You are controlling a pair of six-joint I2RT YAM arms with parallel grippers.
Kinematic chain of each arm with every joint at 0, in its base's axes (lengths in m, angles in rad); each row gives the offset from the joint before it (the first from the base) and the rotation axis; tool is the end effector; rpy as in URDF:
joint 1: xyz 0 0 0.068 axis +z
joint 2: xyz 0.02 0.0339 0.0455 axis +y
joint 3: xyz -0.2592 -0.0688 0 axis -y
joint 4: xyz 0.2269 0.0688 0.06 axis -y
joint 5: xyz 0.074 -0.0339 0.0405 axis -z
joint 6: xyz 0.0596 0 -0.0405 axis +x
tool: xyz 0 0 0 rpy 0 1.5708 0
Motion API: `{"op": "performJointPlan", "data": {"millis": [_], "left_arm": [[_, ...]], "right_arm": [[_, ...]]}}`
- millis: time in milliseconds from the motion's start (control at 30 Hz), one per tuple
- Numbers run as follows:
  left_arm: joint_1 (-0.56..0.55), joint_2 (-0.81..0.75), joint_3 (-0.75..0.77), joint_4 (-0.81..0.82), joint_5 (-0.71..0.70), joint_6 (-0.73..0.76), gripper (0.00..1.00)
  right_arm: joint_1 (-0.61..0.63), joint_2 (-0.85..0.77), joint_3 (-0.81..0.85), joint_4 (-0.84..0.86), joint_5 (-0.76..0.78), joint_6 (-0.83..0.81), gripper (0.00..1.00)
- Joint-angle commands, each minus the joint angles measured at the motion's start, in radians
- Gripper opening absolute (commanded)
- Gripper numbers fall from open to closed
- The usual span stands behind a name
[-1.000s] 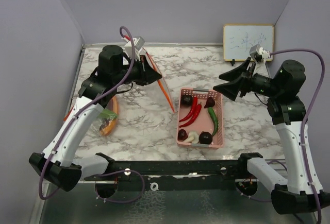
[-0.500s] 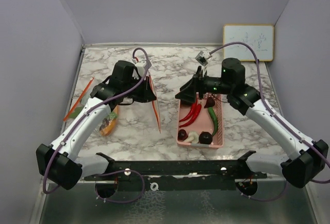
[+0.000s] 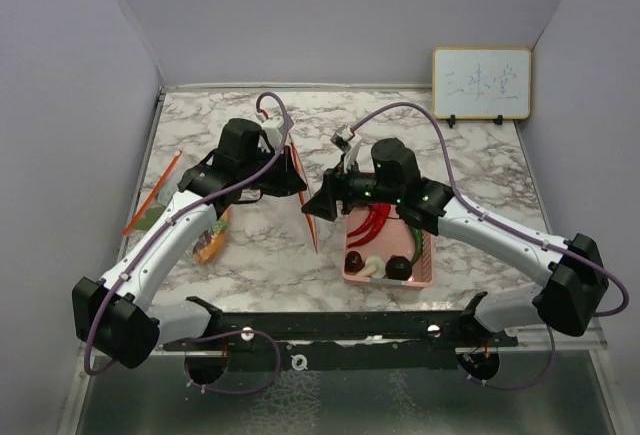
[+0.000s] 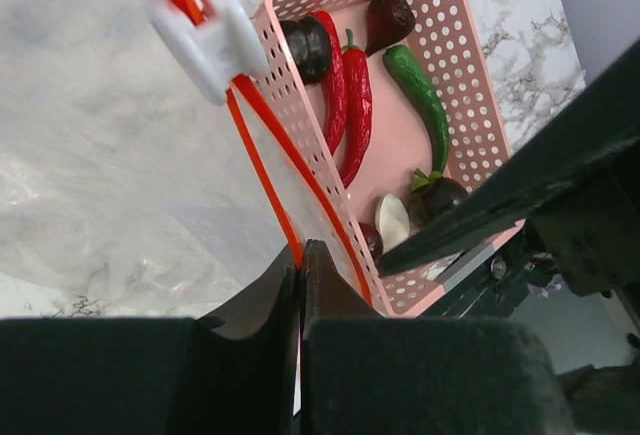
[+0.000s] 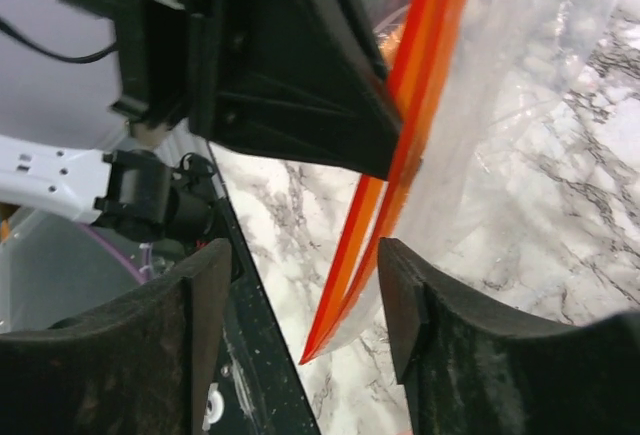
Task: Place the food in the zip-top bag and seal the zipper
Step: Open the zipper of the food storage bag at the center of the board.
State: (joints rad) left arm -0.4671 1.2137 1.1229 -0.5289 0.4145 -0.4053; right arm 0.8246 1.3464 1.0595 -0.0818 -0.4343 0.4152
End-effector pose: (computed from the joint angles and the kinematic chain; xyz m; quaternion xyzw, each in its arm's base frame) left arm 0.2262 -0.1410 0.3209 0.1210 0.8667 -0.3551 0.3288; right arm 0.1964 0.2493 0.3134 -0.2830 0.7638 0.4654 0.3462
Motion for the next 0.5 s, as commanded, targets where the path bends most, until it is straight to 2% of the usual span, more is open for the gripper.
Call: {"op": "performJointPlan", "data": {"millis": [0, 133, 333, 467], "left_arm": [[-0.005, -0.029, 0.003, 0.038, 0.028, -0.004, 0.00], [-0.005, -0.046, -0.003, 0.034, 0.037, -0.001, 0.00], [-0.005, -0.073, -0.010, 0.035, 0.058, -0.006, 0.00], [-0.005, -0.085, -0.021, 0.028, 0.082, -0.002, 0.00]], "right_arm": [[0.014, 0.035, -0.008, 0.057, 0.124, 0.008, 0.56], [0.016, 0.057, -0.008, 0.042, 0.201, 0.002, 0.53], [0.016, 0.095, 0.007, 0.023, 0.255, 0.000, 0.37], [0.018, 0.100, 0.010, 0.002, 0.364, 0.013, 0.25]]}}
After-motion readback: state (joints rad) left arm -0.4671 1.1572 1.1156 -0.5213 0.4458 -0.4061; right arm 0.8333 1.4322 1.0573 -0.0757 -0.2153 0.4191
